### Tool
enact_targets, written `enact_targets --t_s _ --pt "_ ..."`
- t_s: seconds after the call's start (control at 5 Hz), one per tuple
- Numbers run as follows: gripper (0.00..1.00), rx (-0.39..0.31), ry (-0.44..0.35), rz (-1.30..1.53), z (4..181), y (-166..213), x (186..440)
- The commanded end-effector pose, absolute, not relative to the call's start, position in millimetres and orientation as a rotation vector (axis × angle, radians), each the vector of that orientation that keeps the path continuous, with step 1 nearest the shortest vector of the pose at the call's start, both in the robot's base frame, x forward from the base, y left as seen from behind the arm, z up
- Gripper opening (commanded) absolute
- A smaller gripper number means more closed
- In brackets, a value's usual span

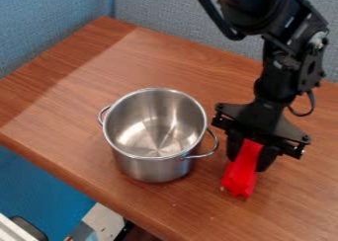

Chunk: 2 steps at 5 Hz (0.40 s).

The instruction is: Put the red object in the metal pot

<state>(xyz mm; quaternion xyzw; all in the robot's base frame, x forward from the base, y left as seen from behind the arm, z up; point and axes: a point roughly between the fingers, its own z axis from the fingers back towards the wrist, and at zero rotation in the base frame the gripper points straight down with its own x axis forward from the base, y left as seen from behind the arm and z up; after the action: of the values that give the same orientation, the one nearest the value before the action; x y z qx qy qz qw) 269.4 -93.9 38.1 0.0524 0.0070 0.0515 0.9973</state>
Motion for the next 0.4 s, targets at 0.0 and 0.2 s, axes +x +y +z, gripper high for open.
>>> enact_targets --t_s 0.0,0.2 --pt "0.00 0.099 -0.022 0.131 52.4 -86.8 272.1" --pt "0.00 0.100 -0.019 0.138 53.7 -84.4 270.6"
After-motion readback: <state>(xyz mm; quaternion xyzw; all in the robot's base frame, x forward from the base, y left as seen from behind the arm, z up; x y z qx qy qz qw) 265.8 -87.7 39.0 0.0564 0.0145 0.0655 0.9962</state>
